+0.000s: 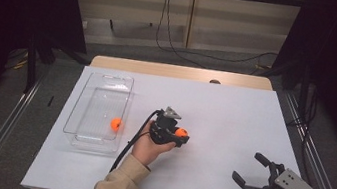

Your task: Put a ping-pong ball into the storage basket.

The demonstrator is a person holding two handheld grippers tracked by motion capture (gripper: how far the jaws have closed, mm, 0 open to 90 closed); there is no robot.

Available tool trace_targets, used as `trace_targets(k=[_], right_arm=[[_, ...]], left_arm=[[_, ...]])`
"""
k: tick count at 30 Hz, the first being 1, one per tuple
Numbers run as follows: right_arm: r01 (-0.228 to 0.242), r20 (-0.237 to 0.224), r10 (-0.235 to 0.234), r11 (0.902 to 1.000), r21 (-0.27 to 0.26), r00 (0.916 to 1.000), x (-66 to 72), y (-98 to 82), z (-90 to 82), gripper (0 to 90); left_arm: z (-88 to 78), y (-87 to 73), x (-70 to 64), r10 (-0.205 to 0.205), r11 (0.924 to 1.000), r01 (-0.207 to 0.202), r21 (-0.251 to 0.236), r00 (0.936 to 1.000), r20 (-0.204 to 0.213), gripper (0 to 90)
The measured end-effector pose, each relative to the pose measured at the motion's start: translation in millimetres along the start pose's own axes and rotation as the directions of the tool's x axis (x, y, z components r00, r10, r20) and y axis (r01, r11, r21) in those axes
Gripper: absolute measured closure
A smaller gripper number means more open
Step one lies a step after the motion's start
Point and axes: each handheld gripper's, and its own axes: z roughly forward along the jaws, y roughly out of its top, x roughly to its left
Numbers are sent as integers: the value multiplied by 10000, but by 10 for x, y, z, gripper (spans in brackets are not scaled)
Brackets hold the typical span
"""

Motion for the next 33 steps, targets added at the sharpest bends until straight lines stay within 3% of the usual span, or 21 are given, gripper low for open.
trace_targets(k=[24,33], right_arm=[[-9,-64,9,10000,4,10000,2,3,7,30],[27,-26,-27,10000,-30,10000,5,6,6,30]], left_arm=[[-155,23,76,-340,9992,340,-206,9994,2,509],[-171,19,77,-455,9990,455,-32,9989,64,509]])
